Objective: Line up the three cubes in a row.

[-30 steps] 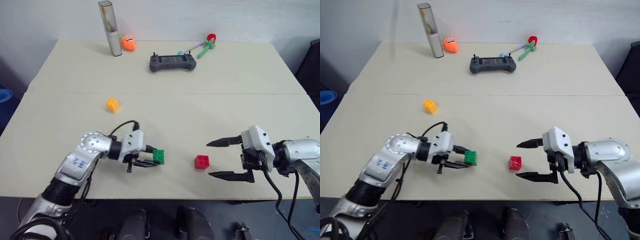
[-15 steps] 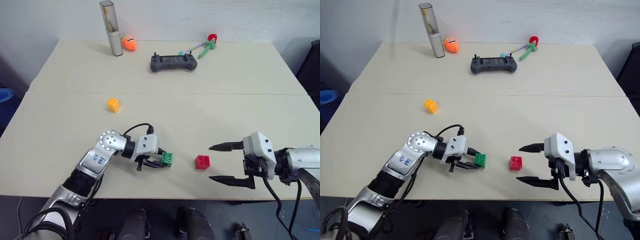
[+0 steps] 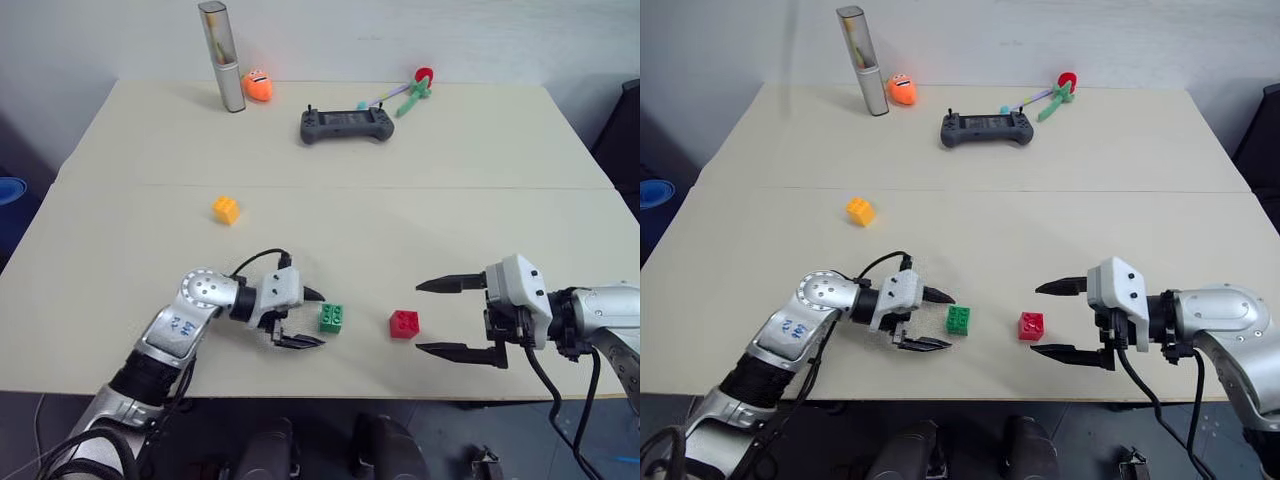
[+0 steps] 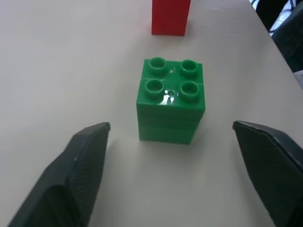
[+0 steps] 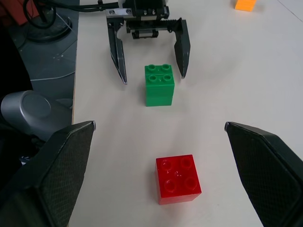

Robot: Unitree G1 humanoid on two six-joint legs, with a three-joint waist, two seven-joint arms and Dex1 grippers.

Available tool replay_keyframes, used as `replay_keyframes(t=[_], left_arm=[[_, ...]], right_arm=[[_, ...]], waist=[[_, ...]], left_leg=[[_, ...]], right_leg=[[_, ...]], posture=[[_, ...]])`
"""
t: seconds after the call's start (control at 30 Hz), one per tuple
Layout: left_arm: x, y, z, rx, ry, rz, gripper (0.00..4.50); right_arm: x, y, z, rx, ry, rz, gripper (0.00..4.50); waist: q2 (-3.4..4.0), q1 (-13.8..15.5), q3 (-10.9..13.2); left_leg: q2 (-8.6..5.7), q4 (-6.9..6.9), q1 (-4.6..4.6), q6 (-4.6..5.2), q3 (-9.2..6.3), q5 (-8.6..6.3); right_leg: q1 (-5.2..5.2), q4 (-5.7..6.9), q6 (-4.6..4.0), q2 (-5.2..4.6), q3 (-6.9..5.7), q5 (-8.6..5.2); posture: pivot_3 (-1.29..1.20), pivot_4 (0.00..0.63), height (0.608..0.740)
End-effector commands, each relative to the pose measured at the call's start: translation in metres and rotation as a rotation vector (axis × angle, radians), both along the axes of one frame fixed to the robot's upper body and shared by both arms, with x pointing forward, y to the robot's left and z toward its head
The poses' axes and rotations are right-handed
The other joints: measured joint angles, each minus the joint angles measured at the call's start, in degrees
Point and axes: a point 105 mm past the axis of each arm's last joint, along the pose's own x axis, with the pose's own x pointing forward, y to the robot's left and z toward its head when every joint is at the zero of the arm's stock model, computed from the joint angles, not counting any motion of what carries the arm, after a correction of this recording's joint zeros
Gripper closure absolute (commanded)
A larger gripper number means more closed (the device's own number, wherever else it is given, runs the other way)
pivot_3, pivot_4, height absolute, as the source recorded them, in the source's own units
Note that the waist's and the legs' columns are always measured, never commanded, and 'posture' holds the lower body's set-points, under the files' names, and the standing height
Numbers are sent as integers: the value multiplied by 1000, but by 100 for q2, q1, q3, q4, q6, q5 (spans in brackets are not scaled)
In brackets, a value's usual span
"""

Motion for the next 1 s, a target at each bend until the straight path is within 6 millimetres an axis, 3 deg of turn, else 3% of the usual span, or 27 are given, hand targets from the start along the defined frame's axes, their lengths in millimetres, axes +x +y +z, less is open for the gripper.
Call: replay_keyframes(t=[0.03,0.17,0.23,0.37,0.47,0.57,0.77,1.0], left_arm=[[-5,30,19,-37,-26,115,7],[-10,72,28,-72,-18,327,7],[-11,115,27,-76,-42,542,7],[-18,172,28,-99,-91,844,7],[-27,196,29,-126,-96,959,7],[-22,195,27,-127,-104,976,7],[15,176,29,-147,-129,940,7],[101,147,40,-172,-148,945,7]], right_arm=[[4,2,7,9,-33,27,0],[11,5,13,45,-38,39,0],[17,7,17,62,-41,45,0],[21,5,18,60,-46,48,0],[23,2,19,62,-39,44,0],[24,-4,21,63,-19,25,0],[22,-9,22,56,-16,8,0],[15,-9,22,64,-29,-29,0]], waist=[[0,-26,0],[1,-42,1],[1,-43,1],[1,-15,1],[1,14,1],[1,26,1],[1,13,0],[-6,32,-3]], left_leg=[[0,0,0,0,0,0],[8,-3,2,-4,-1,-2],[8,-3,2,-4,-1,-3],[8,-5,2,-5,-2,-7],[7,-5,2,-5,-2,-15],[5,-5,2,-30,-3,-38],[2,-5,3,-32,-1,-38],[-4,-3,-2,-2,9,-19]], right_leg=[[-1,-1,0,0,0,0],[-2,-11,-3,3,1,-2],[-2,-15,-3,1,2,-2],[-3,-24,-3,0,2,-2],[-3,-27,-3,-7,2,-2],[-2,-29,-3,-12,3,-1],[-5,-20,-3,-13,2,-1],[-7,8,2,0,-3,1]], posture=[[0,150,740],[0,150,740],[0,150,740],[0,150,740],[0,150,740],[0,150,740],[0,150,740],[0,150,740]])
